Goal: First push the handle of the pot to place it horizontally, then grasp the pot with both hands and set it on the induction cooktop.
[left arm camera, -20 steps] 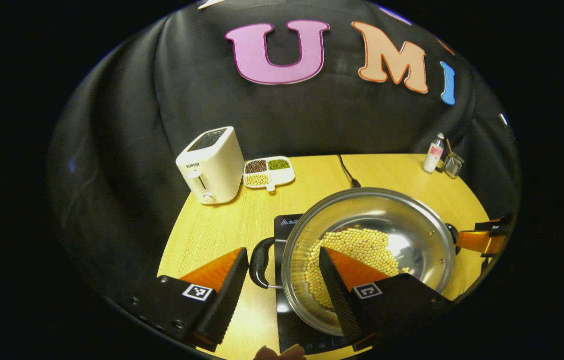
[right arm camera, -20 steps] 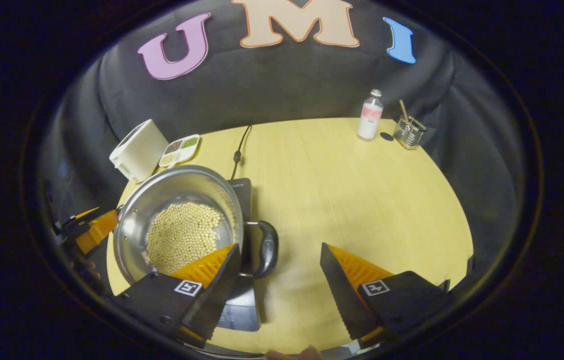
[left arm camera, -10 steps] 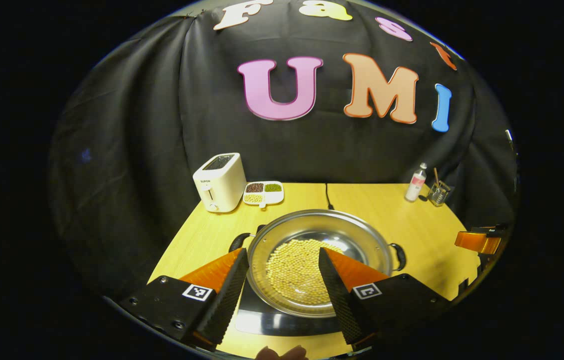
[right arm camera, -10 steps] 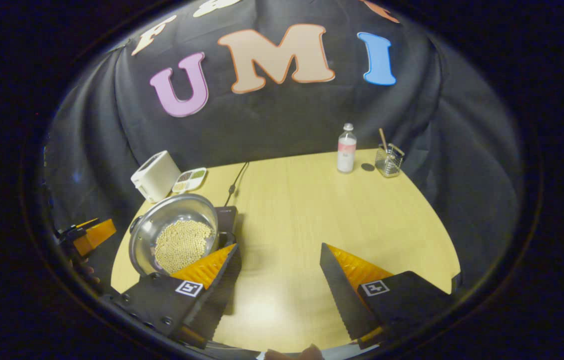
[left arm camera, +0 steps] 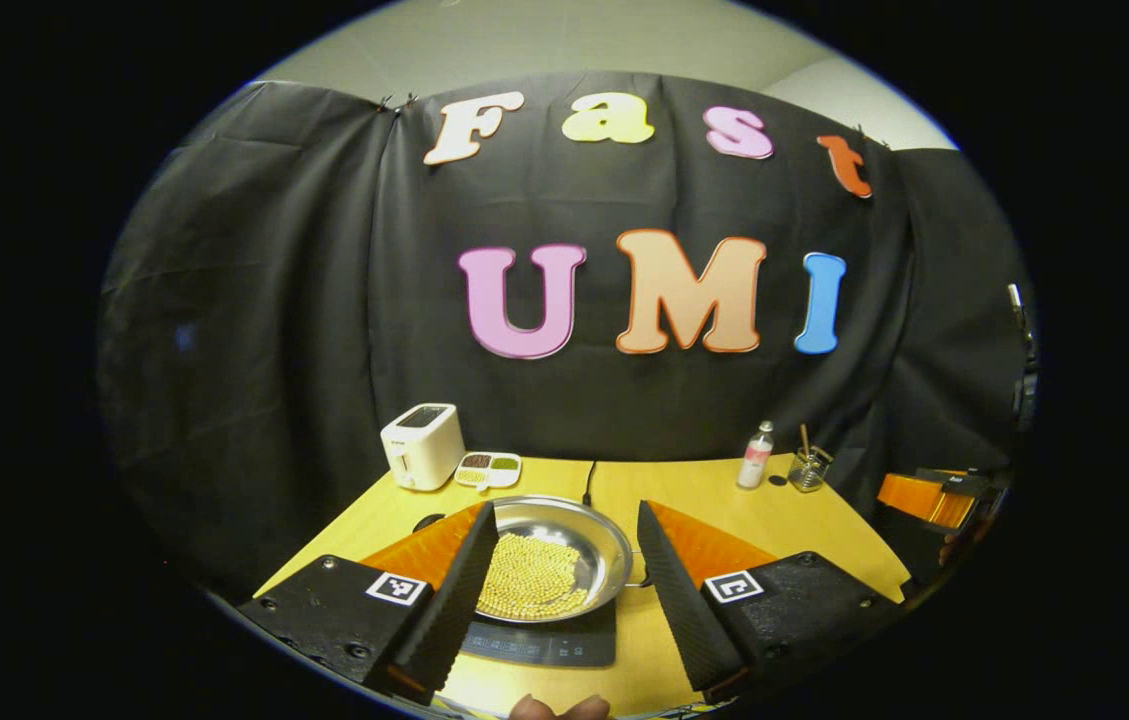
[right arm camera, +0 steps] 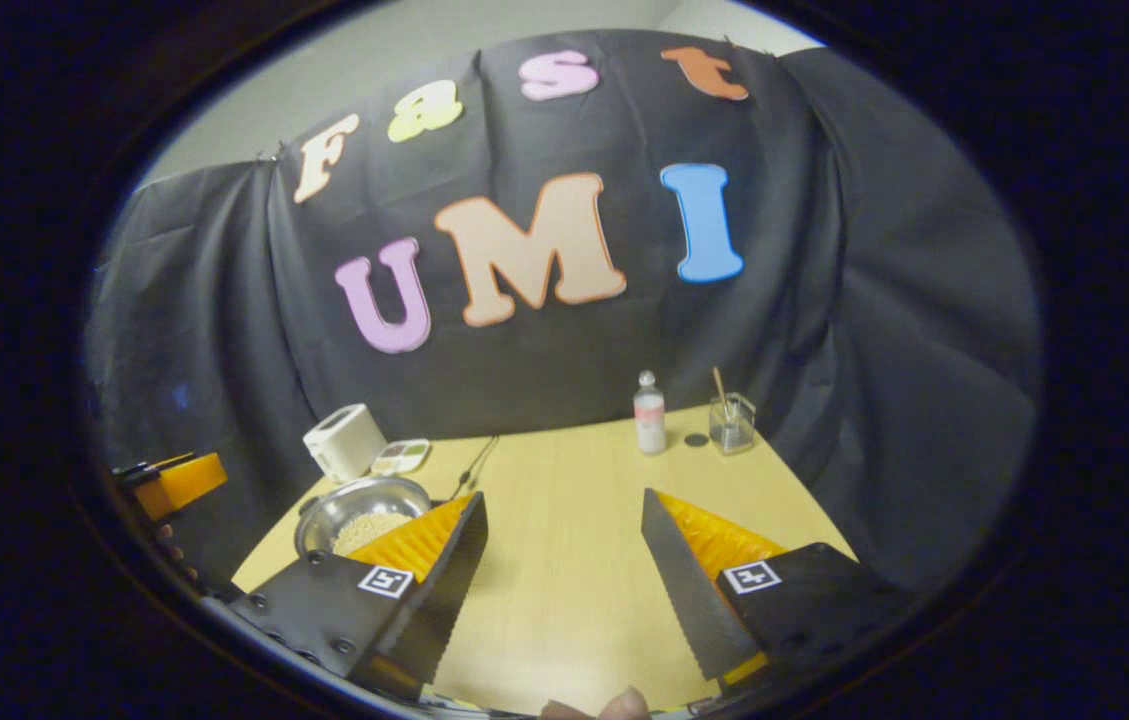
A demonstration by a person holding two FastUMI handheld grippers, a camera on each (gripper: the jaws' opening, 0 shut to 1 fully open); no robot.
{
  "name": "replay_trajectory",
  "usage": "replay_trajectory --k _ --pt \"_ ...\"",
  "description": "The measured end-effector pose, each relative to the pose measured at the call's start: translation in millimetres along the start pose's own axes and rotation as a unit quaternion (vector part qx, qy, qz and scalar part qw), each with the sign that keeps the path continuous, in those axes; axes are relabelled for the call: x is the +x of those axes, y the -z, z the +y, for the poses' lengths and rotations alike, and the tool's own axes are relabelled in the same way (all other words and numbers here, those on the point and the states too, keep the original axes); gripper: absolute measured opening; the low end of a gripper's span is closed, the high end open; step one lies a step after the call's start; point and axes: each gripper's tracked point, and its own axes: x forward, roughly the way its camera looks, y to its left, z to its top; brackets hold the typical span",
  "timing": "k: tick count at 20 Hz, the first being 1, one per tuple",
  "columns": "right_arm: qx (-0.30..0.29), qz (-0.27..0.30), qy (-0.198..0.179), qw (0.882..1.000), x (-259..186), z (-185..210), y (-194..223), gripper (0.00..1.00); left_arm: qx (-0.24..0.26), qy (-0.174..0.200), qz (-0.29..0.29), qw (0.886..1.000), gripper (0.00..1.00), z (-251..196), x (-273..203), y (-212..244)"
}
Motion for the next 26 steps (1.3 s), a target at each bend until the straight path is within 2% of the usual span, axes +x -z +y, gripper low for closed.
replay_trajectory --k 2,3,4,7,8,9,13,16,17,18,19,20,21,22,26 --pt "-0.031 -0.059 0.008 0.998 -18.0 -9.7 -27.4 0.92 0.014 0.008 -0.021 1.0 0.87 -13.6 -13.5 -15.3" --pt "-0.047 -0.074 0.012 0.996 -25.9 -12.9 -37.5 0.96 0.013 0.012 -0.036 0.999 0.86 -20.2 -19.1 -25.3" --pt "-0.058 -0.08 0.013 0.995 -35.5 -10.3 -42.1 0.92 0.006 0.017 -0.049 0.999 0.86 -26.3 -22.5 -33.7" --pt "-0.072 -0.095 0.024 0.993 -55.4 -6.6 -57.8 0.92 -0.007 0.019 -0.073 0.997 0.86 -29.3 -39.6 -47.4" --pt "-0.07 -0.099 0.024 0.992 -62.0 -1.1 -60.4 0.96 -0.002 0.017 -0.08 0.997 0.85 -27.3 -45.1 -52.7" --pt "-0.069 -0.103 0.023 0.992 -67.6 3.8 -64.5 0.92 0.005 0.015 -0.092 0.996 0.86 -25.5 -51.6 -57.3" --pt "-0.072 -0.11 0.022 0.991 -79.0 16.2 -68.1 0.92 0.031 0.022 -0.13 0.991 0.86 -20.4 -74.0 -75.0" --pt "-0.062 -0.118 0.026 0.991 -83.5 24.3 -75.9 0.92 0.024 0.027 -0.132 0.991 0.85 -14.1 -75.9 -73.8" --pt "-0.067 -0.122 0.026 0.99 -85.2 27.8 -78.4 0.96 0.019 0.025 -0.132 0.991 0.86 -10.4 -75.1 -75.1" --pt "-0.073 -0.127 0.026 0.989 -86.0 32.0 -78.7 0.92 0.016 0.024 -0.13 0.991 0.85 -6.5 -74.2 -73.6" --pt "-0.077 -0.133 0.024 0.988 -87.9 35.8 -79.6 0.96 0.013 0.025 -0.129 0.991 0.86 -5.4 -73.5 -73.0" --pt "-0.078 -0.137 0.023 0.987 -90.4 41.4 -78.9 0.92 0.013 0.026 -0.126 0.992 0.86 -4.5 -72.4 -71.1" --pt "-0.079 -0.138 0.022 0.987 -93.3 45.1 -76.3 0.96 0.015 0.027 -0.125 0.992 0.85 -3.9 -72.9 -69.5" --pt "-0.08 -0.137 0.02 0.987 -96.6 47.8 -72.9 0.92 0.016 0.026 -0.129 0.991 0.85 -2.5 -72.7 -72.5" --pt "-0.078 -0.137 0.026 0.987 -107.3 46.4 -71.2 0.93 0.021 0.026 -0.135 0.99 0.85 -1.0 -77.6 -73.7"
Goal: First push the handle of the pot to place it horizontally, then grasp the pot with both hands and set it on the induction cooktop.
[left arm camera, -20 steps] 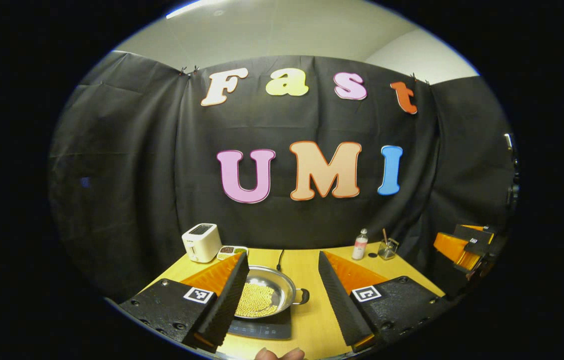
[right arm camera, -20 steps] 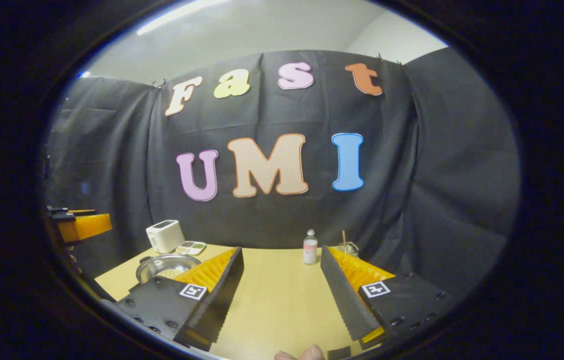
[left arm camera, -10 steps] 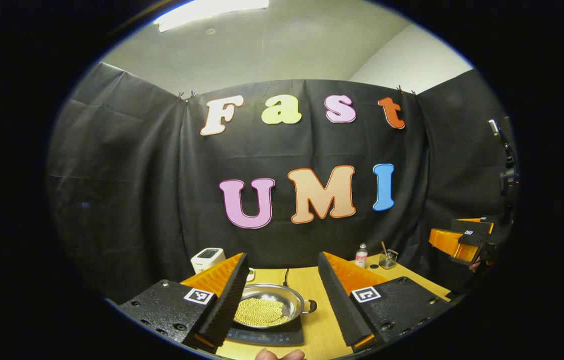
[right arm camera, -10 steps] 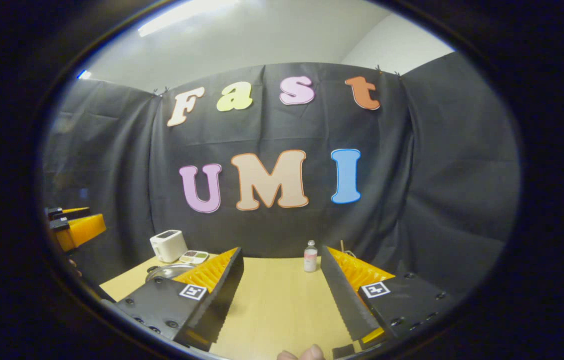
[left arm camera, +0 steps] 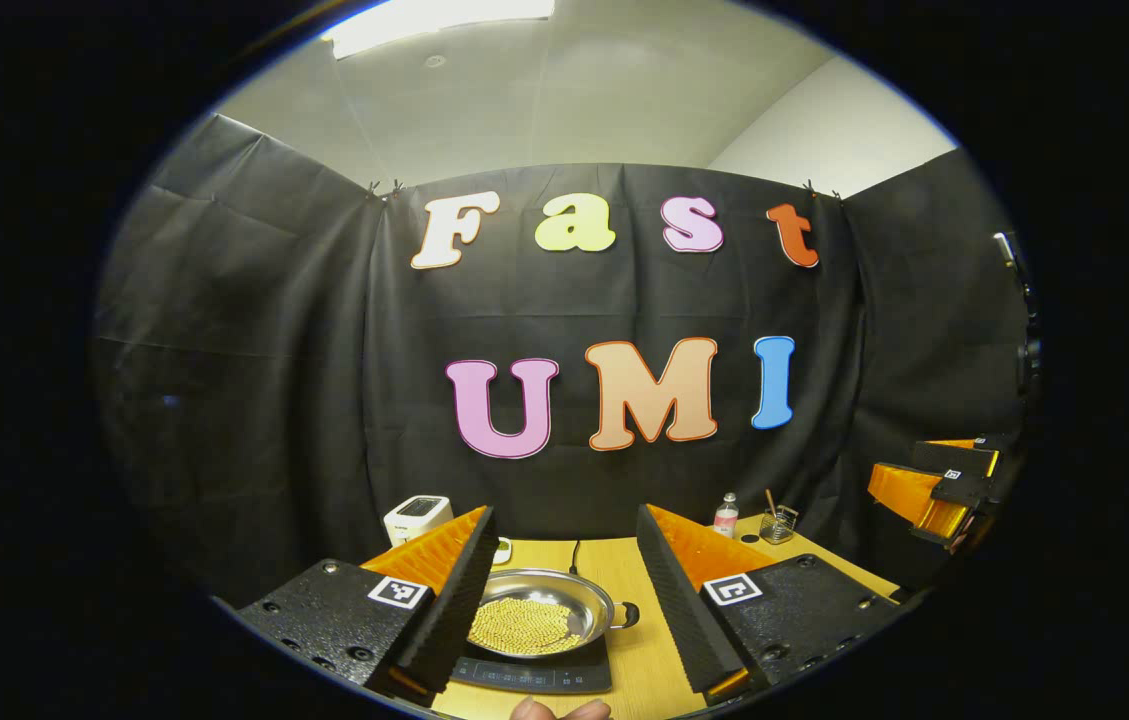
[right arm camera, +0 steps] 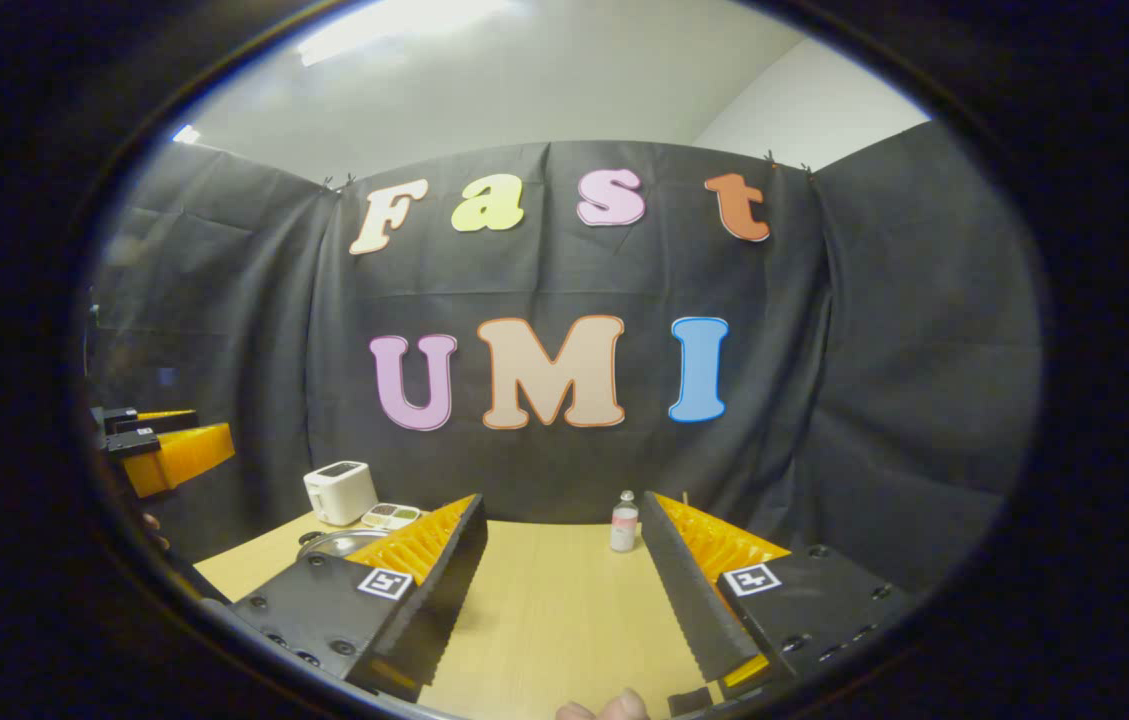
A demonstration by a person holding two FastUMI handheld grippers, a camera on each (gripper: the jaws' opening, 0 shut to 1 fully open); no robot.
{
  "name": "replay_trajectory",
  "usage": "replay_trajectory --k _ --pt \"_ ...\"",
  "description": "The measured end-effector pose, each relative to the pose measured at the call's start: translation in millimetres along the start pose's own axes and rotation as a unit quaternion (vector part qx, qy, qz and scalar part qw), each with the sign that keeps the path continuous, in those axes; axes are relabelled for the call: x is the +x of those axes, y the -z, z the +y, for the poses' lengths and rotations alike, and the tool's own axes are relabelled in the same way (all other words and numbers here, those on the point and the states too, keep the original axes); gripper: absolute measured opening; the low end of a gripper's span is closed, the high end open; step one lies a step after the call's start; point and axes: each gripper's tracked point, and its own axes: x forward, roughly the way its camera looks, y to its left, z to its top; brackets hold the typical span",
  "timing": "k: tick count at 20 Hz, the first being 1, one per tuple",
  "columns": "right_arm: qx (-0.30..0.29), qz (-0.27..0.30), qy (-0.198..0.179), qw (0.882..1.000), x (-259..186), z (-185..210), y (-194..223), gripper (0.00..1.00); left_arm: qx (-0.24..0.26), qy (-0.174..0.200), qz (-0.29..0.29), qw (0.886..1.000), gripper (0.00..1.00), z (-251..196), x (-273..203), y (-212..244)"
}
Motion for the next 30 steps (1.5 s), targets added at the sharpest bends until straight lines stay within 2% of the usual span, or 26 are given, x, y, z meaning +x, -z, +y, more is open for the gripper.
replay_trajectory --k 4,18,19,20,30 --pt "0.013 0.001 0.013 1.0 -2.9 -9.5 2.0 0.93 0.003 0.0 0.002 1.0 0.85 -0.7 -2.4 0.5" --pt "0.009 0.009 0.016 1.0 -2.8 -10.4 11.1 0.93 -0.006 -0.002 0.007 1.0 0.85 -5.5 -2.2 5.9" --pt "0.01 0.008 0.017 1.0 -2.3 -11.7 10.8 0.96 -0.005 -0.002 0.008 1.0 0.85 -5.7 -1.8 5.6" --pt "0.01 0.007 0.018 1.0 -1.7 -12.2 11.4 0.93 -0.004 -0.003 0.007 1.0 0.85 -5.4 -1.8 5.9" --pt "0.013 0.009 0.019 1.0 1.7 -13.1 13.4 0.93 -0.003 -0.001 0.005 1.0 0.86 -9.0 3.3 5.4"
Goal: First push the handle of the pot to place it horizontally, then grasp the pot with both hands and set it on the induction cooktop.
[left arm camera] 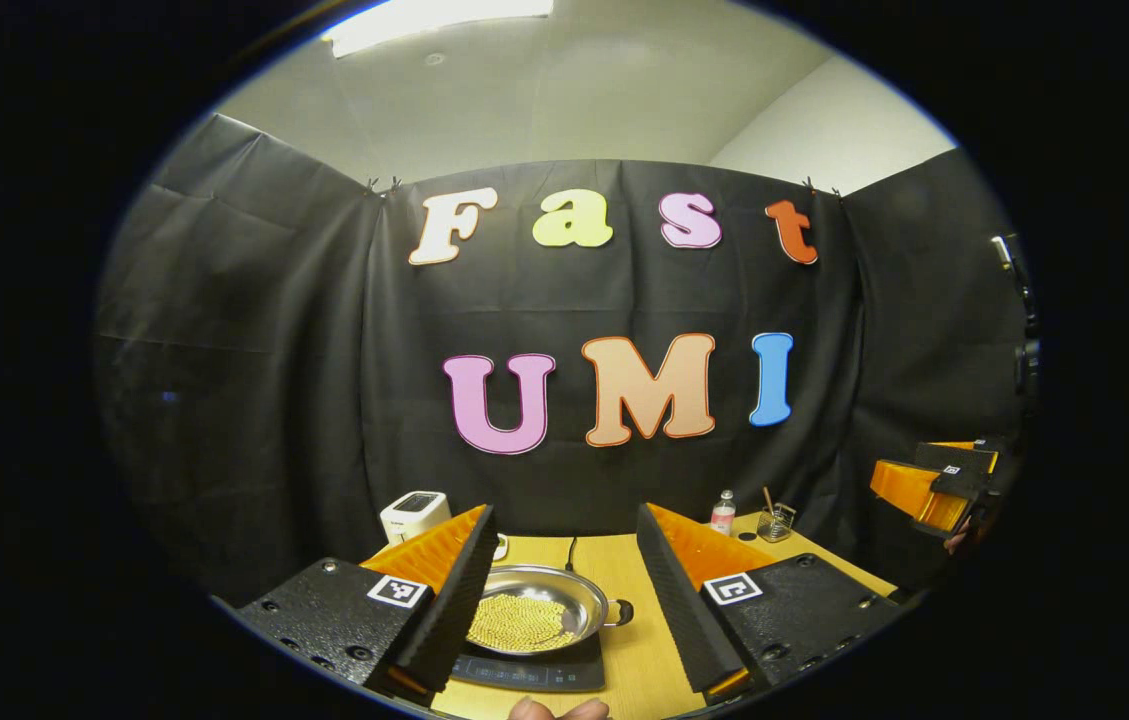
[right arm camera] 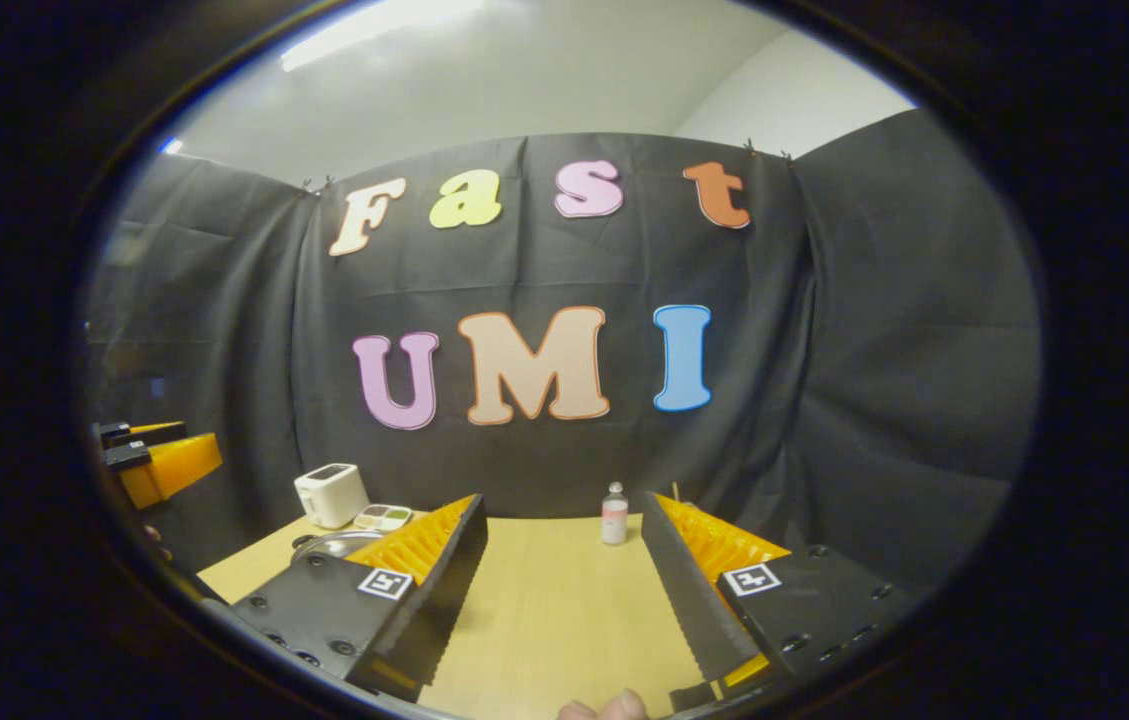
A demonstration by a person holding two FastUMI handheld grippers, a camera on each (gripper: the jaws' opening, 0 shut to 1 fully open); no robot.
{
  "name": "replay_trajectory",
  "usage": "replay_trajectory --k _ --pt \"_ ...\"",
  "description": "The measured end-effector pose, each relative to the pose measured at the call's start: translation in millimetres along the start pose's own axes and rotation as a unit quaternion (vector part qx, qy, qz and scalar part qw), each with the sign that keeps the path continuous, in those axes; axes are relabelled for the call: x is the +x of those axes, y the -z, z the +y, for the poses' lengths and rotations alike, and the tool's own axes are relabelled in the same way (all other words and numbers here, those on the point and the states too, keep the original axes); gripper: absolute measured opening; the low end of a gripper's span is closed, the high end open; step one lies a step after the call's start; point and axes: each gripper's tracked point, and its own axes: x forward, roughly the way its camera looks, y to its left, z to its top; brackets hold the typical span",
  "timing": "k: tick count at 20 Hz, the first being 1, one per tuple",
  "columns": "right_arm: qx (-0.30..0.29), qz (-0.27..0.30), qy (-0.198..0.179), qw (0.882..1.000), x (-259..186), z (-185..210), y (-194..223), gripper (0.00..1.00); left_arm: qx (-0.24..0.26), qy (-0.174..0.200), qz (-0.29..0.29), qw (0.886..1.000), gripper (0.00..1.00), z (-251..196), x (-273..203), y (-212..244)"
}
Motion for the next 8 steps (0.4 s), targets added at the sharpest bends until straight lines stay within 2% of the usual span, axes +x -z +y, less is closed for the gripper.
replay_trajectory --k 8 --pt "0.002 0.002 -0.001 1.0 3.5 0.4 1.5 0.93 0.001 -0.001 0.0 1.0 0.85 -0.2 3.8 -0.1"
